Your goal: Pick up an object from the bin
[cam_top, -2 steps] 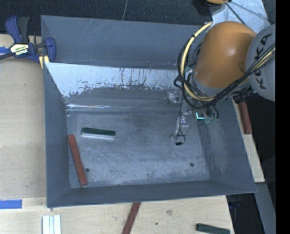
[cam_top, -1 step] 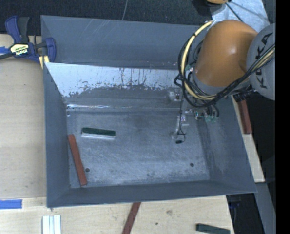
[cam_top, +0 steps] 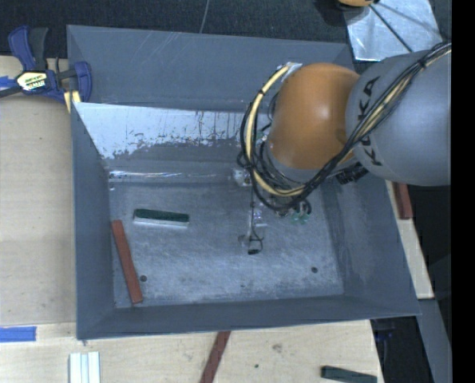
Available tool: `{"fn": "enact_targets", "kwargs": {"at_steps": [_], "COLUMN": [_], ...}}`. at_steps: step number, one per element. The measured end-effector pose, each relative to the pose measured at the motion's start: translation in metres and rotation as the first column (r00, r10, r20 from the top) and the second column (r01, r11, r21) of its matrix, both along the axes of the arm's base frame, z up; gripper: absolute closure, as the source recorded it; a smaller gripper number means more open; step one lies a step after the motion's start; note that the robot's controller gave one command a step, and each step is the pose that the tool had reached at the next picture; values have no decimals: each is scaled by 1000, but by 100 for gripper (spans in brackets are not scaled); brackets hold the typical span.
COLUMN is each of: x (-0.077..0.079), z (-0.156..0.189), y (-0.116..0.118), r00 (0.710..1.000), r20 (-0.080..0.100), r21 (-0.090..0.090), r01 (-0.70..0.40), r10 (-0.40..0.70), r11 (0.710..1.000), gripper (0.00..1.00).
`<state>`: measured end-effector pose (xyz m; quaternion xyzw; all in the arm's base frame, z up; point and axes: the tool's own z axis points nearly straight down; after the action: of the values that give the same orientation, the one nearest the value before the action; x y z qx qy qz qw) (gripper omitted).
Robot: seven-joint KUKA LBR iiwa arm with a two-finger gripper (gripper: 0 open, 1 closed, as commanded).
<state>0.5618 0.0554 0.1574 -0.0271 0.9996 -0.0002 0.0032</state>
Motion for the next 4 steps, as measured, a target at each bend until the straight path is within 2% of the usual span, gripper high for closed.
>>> {"fn": "enact_targets", "kwargs": {"at_steps": [1,2,3,4], "x": [24,24,24,27], "z": [-23,-23,-23,-42], "y": [56,56,55,83], "r00": [977,977,977,961], "r20": [-3,-3,-3,0], "r21": [0,0,0,-3], "r01": [-215,-214,-214,-275], "r10": [215,214,214,275], "r11": [977,977,977,961], "gripper": [100,0,0,0]}}
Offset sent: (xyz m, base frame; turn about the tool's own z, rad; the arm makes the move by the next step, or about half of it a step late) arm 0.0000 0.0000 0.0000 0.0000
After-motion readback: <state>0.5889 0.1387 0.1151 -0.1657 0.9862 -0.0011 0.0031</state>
